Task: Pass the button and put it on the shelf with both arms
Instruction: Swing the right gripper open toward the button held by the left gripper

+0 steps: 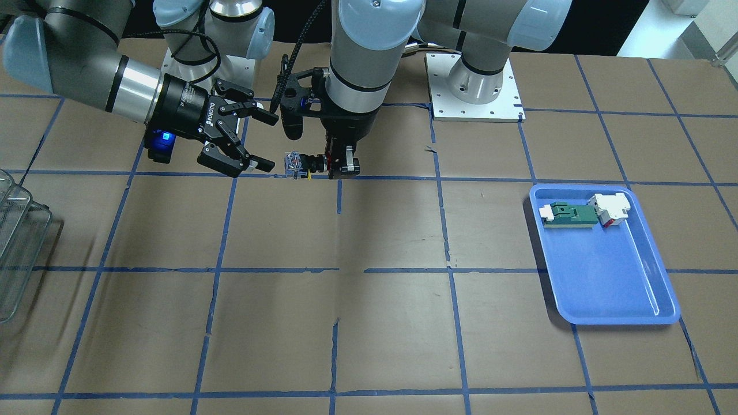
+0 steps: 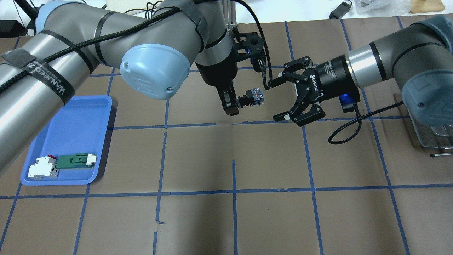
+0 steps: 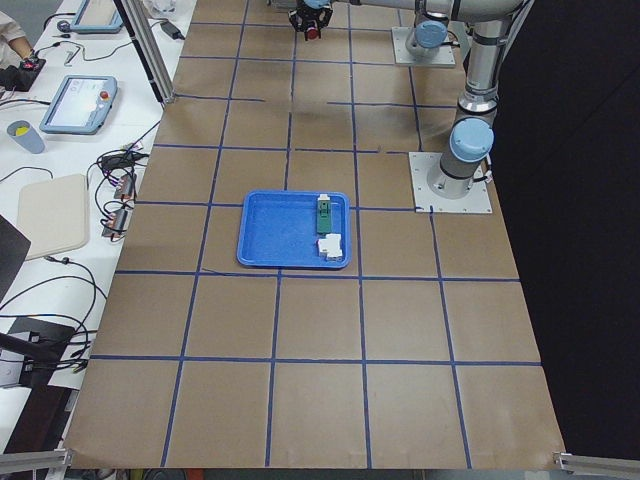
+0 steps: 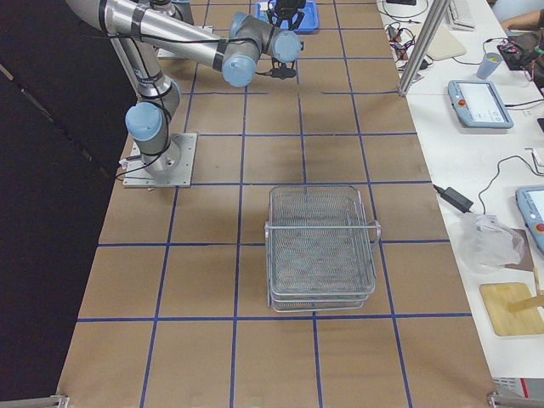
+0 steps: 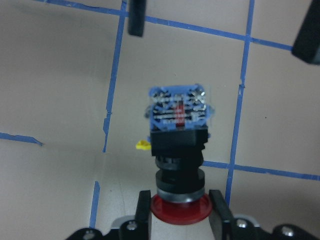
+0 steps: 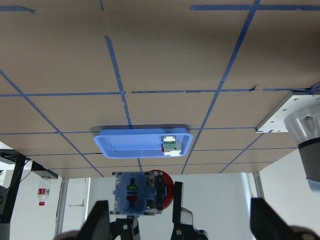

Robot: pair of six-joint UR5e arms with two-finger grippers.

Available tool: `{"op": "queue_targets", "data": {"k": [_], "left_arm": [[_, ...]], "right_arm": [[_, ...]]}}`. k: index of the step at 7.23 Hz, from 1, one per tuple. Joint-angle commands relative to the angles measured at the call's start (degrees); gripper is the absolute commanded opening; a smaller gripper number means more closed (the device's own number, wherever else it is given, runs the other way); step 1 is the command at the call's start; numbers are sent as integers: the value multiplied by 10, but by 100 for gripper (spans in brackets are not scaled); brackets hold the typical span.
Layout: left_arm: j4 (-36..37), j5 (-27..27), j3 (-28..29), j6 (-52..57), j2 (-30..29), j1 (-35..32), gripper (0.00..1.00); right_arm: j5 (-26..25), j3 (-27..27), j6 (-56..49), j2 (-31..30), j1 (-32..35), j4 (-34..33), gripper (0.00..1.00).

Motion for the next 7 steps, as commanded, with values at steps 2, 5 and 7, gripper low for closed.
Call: {"op": "queue_targets", "data": {"k": [2, 5, 7], "left_arm": [[6, 0, 0, -4, -3, -1, 0], [6, -1, 0, -4, -3, -1, 0], [6, -1, 1, -4, -4, -1, 0]], "right_arm": [[0, -3, 4, 5, 1, -17, 100], [0, -5, 8, 17, 1, -36, 100], [0, -2, 26, 16, 3, -33, 100]]}}
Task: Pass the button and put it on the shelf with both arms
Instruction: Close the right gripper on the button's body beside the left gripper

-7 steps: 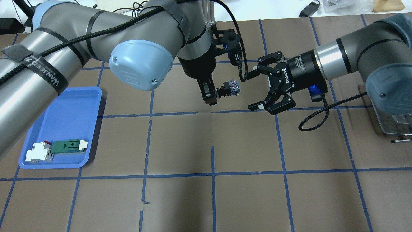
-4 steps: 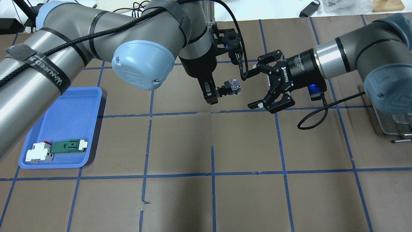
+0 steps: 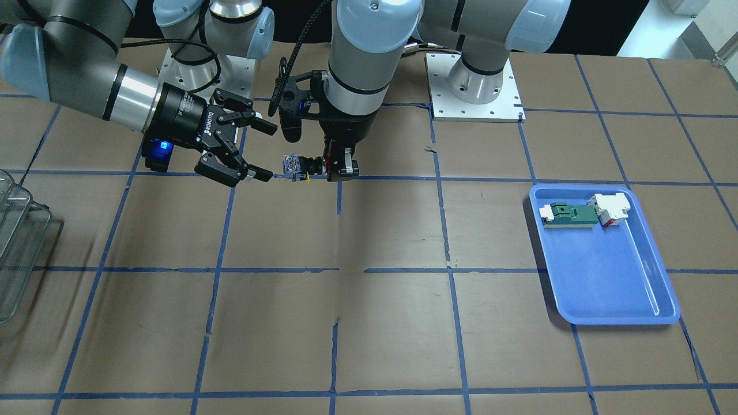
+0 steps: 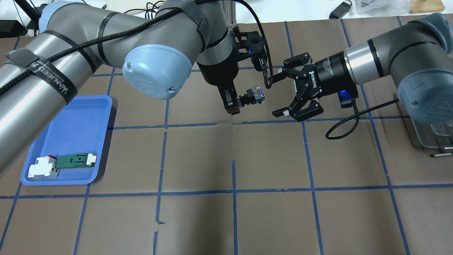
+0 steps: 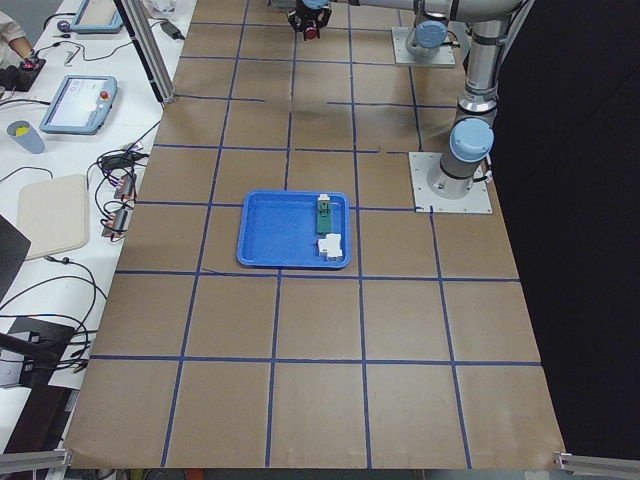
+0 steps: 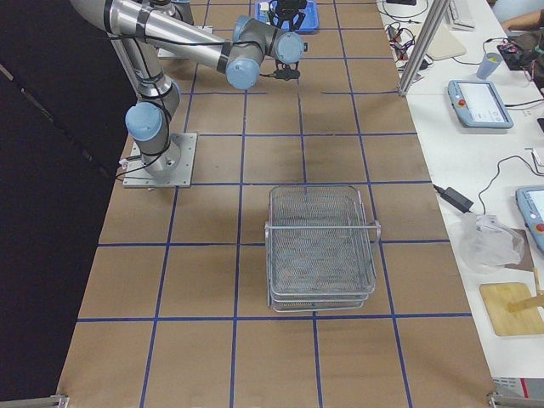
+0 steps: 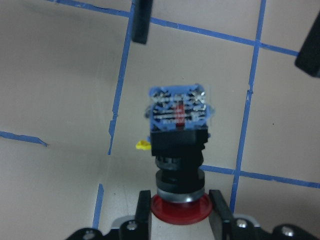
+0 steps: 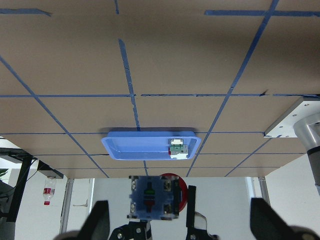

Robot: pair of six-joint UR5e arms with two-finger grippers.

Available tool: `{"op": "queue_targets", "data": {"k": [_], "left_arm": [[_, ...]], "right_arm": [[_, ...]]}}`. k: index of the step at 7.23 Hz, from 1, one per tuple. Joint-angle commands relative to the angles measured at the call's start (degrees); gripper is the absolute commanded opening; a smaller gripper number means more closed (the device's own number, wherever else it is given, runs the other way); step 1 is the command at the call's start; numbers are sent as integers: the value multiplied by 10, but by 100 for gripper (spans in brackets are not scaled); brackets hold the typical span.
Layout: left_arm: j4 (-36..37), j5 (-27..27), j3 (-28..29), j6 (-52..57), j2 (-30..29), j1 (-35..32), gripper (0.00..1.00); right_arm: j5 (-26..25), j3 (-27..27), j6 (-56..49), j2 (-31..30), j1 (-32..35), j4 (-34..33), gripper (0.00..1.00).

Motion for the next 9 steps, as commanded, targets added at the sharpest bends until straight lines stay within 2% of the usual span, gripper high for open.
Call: {"op": "queue_targets", "data": {"k": [1, 2, 9], "left_arm": [[0, -1, 1, -1, 0, 0, 0], [-1, -1, 1, -1, 0, 0, 0], [-1, -1, -2, 1, 4, 0, 0]], "right_arm": [[4, 2, 16, 1, 4, -3, 100], [16, 0, 15, 1, 5, -5, 100], [13, 4, 22, 16, 22, -27, 100]]}}
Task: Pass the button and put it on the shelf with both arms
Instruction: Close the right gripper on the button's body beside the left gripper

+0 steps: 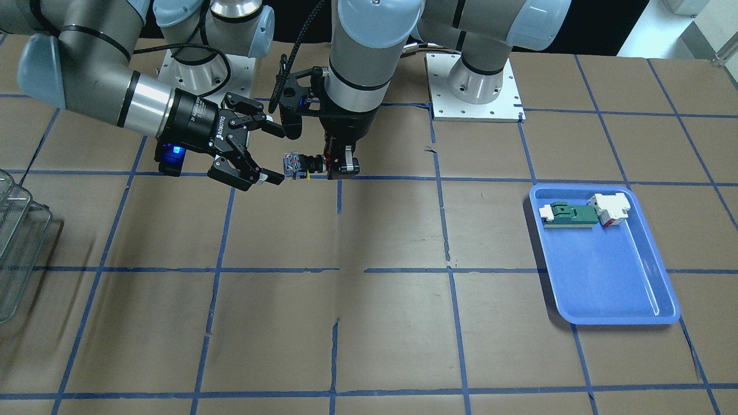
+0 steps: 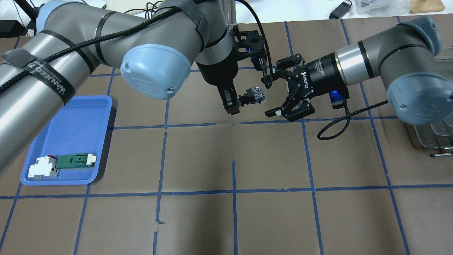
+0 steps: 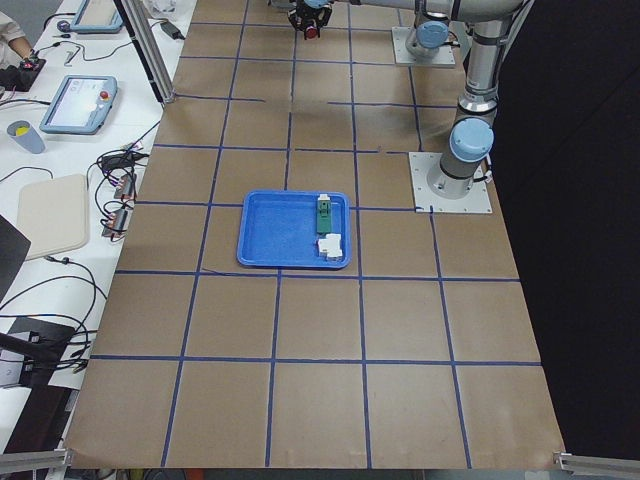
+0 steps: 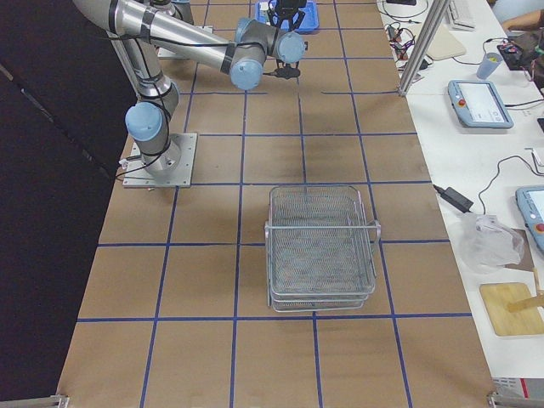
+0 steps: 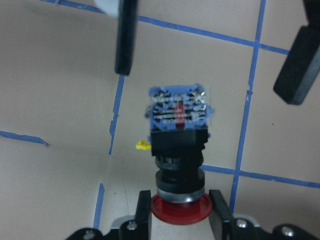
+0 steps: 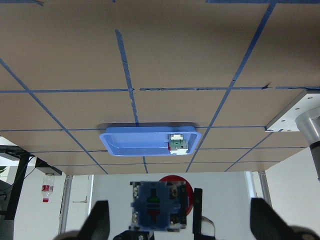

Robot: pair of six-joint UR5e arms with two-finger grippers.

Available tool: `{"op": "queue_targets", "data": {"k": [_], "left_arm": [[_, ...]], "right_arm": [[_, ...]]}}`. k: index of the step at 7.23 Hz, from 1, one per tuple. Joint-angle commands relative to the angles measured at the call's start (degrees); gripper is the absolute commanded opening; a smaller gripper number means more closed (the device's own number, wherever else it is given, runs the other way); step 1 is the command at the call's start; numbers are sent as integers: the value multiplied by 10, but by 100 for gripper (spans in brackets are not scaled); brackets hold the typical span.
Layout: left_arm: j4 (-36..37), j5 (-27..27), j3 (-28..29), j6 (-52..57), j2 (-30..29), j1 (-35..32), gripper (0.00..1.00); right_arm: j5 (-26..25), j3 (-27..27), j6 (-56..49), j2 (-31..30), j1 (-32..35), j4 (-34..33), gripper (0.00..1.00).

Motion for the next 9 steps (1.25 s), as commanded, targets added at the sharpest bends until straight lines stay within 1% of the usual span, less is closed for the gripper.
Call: {"op": "queue_targets", "data": {"k": [1, 3, 7, 8, 9], "left_arm": [[0, -1, -1, 1, -1, 0, 0], [0, 0, -1, 7, -1, 0, 0], [-1, 1, 0, 23, -1, 0, 0], [0, 1, -1, 30, -1, 0, 0], [1, 0, 0, 42, -1, 0, 0]], "right_arm": [[2, 0, 1, 4, 8, -3, 100], [3, 0, 5, 16, 10, -26, 100], [-3, -3, 17, 13, 18, -24, 100], [-3, -3, 16, 14, 18, -24, 98], [-3, -3, 16, 14, 18, -24, 89]]}}
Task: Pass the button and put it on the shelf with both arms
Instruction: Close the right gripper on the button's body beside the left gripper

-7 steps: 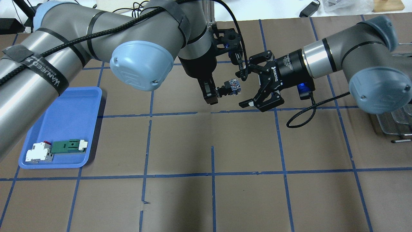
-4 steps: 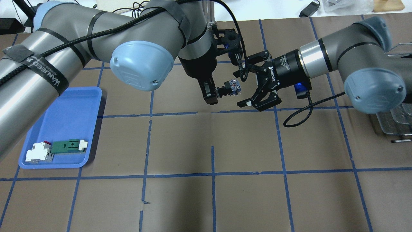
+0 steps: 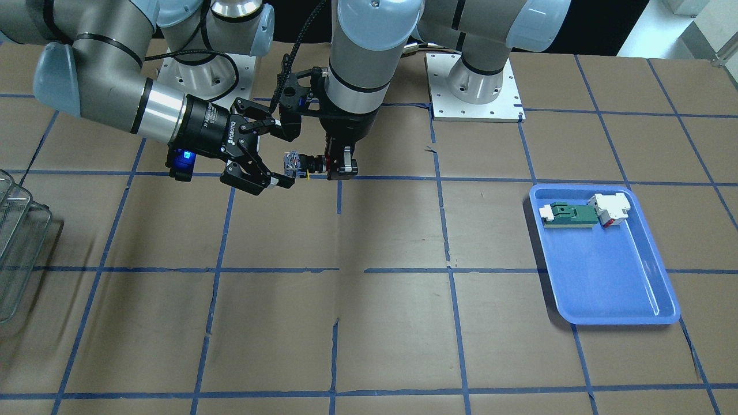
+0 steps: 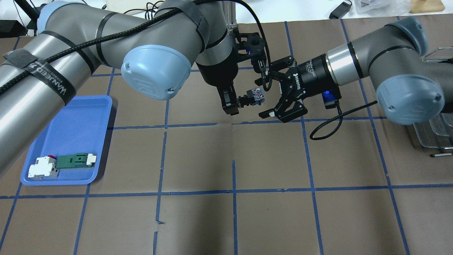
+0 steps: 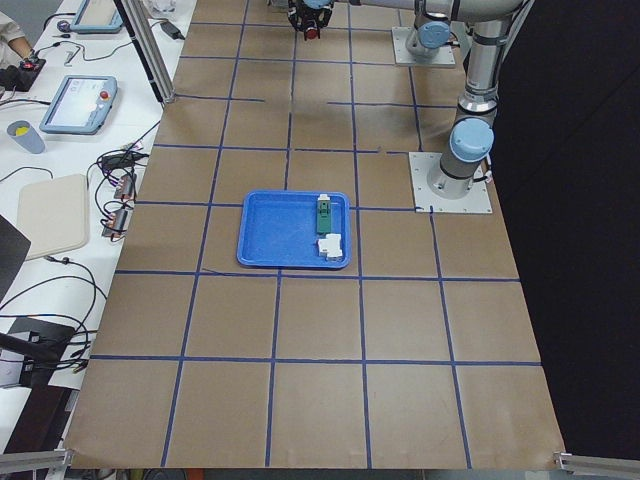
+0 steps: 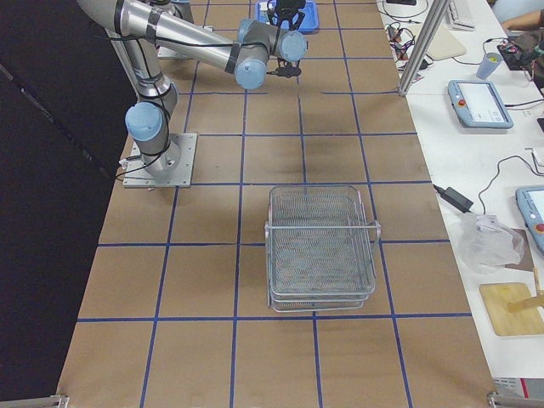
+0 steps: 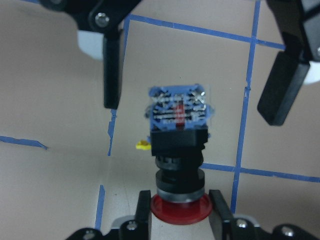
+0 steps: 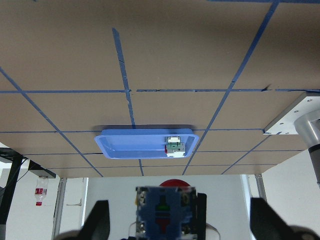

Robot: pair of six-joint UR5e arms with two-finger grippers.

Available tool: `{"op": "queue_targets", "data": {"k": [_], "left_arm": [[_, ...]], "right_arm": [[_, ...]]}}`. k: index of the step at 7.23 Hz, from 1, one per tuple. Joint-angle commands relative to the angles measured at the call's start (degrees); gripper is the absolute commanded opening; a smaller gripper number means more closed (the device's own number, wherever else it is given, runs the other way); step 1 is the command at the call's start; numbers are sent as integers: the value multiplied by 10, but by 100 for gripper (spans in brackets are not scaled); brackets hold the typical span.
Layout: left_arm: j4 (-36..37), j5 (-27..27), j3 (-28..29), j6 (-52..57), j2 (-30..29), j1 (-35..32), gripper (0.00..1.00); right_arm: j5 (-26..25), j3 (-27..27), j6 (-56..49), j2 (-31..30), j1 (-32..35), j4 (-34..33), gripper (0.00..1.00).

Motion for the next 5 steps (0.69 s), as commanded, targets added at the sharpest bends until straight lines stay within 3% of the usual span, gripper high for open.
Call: {"op": "queue_targets", "data": {"k": [1, 3, 4, 5], "left_arm": [[1, -1, 1, 18, 0, 0, 0], [1, -1, 1, 21, -1, 0, 0], [1, -1, 1, 21, -1, 0, 0], [1, -1, 1, 21, -1, 0, 0]], "right_arm": [[0, 0, 0, 1, 0, -1, 76], [5, -1, 0, 3, 0, -1, 23], [5, -1, 0, 5, 0, -1, 2], [6, -2, 0, 5, 0, -1, 0]]}}
